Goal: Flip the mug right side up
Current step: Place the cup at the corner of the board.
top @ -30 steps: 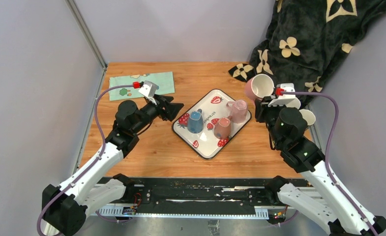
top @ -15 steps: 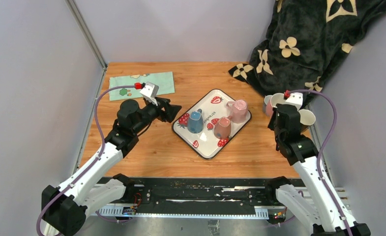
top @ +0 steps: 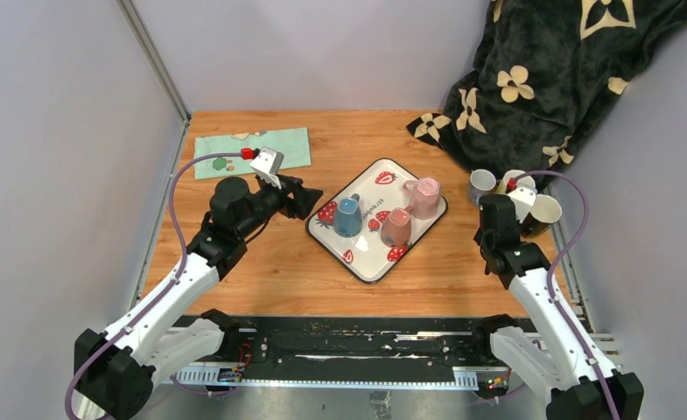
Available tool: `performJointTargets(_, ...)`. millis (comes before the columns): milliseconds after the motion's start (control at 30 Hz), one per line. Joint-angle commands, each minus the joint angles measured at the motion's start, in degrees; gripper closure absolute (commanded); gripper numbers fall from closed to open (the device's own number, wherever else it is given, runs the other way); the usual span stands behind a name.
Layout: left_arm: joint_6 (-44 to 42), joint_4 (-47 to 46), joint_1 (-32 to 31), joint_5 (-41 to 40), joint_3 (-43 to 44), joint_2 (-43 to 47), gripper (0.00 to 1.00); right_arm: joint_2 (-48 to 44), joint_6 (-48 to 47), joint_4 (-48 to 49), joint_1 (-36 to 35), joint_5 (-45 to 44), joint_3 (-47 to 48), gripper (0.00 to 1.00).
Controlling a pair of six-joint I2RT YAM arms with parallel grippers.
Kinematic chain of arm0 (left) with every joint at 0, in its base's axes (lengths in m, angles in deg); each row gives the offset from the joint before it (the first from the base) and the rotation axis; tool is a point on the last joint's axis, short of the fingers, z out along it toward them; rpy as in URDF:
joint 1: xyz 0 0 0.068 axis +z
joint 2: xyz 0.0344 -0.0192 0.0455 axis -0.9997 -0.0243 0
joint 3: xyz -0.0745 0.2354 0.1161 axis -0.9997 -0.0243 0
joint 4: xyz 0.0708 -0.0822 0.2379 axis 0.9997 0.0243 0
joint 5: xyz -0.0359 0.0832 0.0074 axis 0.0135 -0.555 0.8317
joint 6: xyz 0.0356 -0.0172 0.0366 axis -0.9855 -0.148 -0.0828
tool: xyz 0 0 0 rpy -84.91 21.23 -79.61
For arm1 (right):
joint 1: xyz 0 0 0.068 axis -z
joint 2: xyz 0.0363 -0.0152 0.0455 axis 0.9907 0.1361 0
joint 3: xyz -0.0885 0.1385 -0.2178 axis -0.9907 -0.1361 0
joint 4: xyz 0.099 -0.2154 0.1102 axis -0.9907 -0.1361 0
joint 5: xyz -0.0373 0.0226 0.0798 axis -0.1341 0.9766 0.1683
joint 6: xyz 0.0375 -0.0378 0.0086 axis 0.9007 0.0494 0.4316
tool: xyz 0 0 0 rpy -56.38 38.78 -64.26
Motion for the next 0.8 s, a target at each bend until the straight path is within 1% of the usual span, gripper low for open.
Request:
performJointTargets(0, 0.07, -1.09, 0.0, 0.07, 1.61, -0.31, 0.3, -0.07, 0.89, 5.81, 1.42, -5.49, -1.3, 1.0)
performJointTargets(100, 0.48, -1.18, 0.0, 0.9, 1.9, -0.83, 0.29, 0.65, 0.54, 7.28, 2.13, -6.59, -2.75, 1.0)
performJointTargets(300, 0.35, -1.08, 0.0, 1.28, 1.92, -1.1, 0.29, 2.53, 0.81, 8.62, 3.92, -5.77, -4.14, 1.0)
performJointTargets(767, 0.31, -0.45, 0.0, 1.63, 2.09, -1.41, 0.29, 5.64, 1.66, 10.05, 9.27, -0.71, -6.12, 1.0)
